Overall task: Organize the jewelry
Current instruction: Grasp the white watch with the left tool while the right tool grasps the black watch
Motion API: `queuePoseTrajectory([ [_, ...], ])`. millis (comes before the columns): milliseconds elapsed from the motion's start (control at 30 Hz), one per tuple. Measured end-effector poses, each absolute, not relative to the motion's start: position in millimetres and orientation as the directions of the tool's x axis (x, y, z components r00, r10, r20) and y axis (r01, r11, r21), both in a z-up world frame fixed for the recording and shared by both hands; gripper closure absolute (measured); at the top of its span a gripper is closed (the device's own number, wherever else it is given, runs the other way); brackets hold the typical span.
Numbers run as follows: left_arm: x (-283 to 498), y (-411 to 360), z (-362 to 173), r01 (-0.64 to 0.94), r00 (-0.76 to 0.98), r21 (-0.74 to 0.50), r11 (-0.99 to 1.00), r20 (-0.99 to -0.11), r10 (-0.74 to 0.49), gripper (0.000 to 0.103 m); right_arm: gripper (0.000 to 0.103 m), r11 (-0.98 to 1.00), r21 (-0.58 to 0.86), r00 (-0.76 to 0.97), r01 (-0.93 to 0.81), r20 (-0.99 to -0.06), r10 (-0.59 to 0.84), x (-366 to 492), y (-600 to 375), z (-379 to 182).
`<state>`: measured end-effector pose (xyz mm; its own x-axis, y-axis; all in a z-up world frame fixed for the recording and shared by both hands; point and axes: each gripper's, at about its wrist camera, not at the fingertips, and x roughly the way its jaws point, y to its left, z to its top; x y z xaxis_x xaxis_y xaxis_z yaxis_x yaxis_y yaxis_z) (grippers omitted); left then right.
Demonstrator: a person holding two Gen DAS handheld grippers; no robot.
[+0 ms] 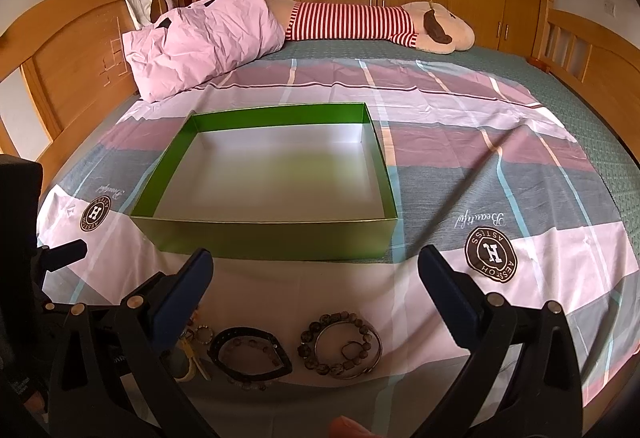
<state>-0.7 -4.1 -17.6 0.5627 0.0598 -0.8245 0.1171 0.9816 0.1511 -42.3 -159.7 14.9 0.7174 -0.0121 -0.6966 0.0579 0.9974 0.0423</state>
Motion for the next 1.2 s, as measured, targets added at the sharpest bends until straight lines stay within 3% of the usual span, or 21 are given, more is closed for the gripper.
queuePoseTrajectory([
  [333, 4.9, 6.2, -16.9, 0.114, 0.554, 0.189, 0.975, -0.827, 0.096, 0.002, 0.001, 0.99, 0.024, 0.742, 0.139, -0.665, -0.088, -41.4, -186.3, 29.9],
  [433, 13.1, 27.7, -13.4, 0.078, 0.535, 0.13, 0.988, -0.842, 0.069, 0.002, 0.001, 0.985, -0.027, 0.662, 0.168, -0.738, -0.133, -31.1, -197.4, 16.9],
  [500, 18.3, 40.0, -12.0, 0.07, 0.515, 0.092, 0.993, -0.856, 0.043, 0.002, 0.001, 0.99, -0.007, 0.576, 0.142, -0.813, -0.088, -24.6, -200.3, -3.6],
  [533, 19.5, 43.4, -12.5, 0.071, 0.503, 0.072, 0.995, -0.864, 0.027, 0.003, 0.004, 0.994, 0.006, 0.514, 0.109, -0.856, -0.051, -21.3, -197.7, -18.3],
  [600, 21.0, 46.6, -17.1, 0.103, 0.454, 0.009, 0.995, -0.89, -0.039, 0.014, 0.022, 0.996, 0.032, 0.443, 0.084, -0.896, -0.009, -21.4, -193.0, -36.1],
  [667, 19.3, 43.9, -24.1, 0.153, 0.396, -0.03, 0.988, -0.914, -0.089, 0.025, 0.05, 0.997, 0.061, 0.388, 0.038, -0.921, 0.041, -24.3, -184.1, -49.2],
  [700, 17.1, 42.0, -27.0, 0.178, 0.374, -0.028, 0.984, -0.923, -0.094, 0.032, 0.054, 0.997, 0.077, 0.378, 0.015, -0.924, 0.065, -26.8, -178.9, -51.7],
  [767, 11.6, 39.0, -32.8, 0.214, 0.338, -0.032, 0.976, -0.935, -0.105, 0.038, 0.057, 0.993, 0.112, 0.379, -0.036, -0.918, 0.117, -32.5, -166.1, -51.1],
  [1000, 0.8, 39.6, -51.2, 0.273, 0.187, -0.154, 0.95, -0.96, -0.209, 0.042, 0.057, 0.981, 0.115, 0.333, -0.157, -0.929, 0.162, -39.4, -128.1, -61.1],
  [1200, -1.2, 20.2, -84.2, 0.297, 0.1, -0.109, 0.949, -0.984, -0.144, 0.048, 0.057, 0.986, 0.056, 0.285, -0.16, -0.953, 0.101, -30.7, -122.5, -82.7],
])
